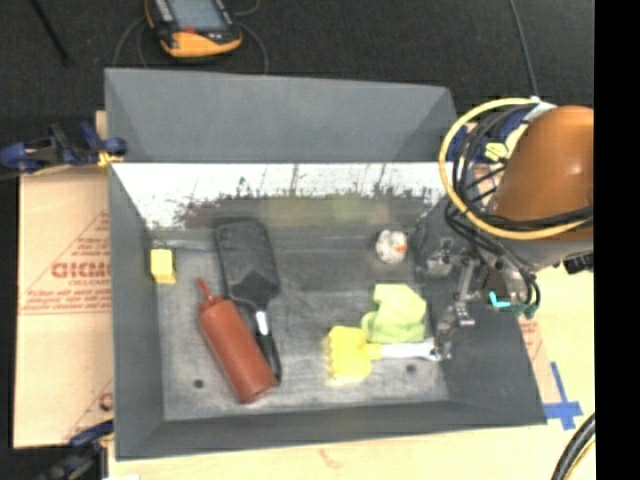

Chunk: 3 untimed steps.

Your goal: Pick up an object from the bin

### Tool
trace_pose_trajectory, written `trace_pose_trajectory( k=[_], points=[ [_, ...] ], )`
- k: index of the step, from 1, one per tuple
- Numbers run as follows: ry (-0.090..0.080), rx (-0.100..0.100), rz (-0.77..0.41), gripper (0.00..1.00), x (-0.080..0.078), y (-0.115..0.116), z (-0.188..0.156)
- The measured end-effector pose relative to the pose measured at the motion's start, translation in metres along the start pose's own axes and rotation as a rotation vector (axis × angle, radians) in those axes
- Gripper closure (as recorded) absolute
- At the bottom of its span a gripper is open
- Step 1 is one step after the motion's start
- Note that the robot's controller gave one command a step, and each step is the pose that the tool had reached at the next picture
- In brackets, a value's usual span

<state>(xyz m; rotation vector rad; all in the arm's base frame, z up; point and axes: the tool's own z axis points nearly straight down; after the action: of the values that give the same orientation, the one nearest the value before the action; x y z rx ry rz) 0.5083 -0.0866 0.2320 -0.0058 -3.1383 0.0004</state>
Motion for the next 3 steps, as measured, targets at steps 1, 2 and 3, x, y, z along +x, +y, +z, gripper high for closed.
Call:
trace_pose_trajectory(
  k=[1,2,3],
  points=[
    [-0.008,0.001,-0.003,0.0,-0.002,0.0,-0.004],
    [-0.006,0.001,-0.186,1.0,-0.029,-0.064,0.111],
    [-0.006,0.002,-0.189,0.0,-0.029,-0.063,0.11]
  ],
)
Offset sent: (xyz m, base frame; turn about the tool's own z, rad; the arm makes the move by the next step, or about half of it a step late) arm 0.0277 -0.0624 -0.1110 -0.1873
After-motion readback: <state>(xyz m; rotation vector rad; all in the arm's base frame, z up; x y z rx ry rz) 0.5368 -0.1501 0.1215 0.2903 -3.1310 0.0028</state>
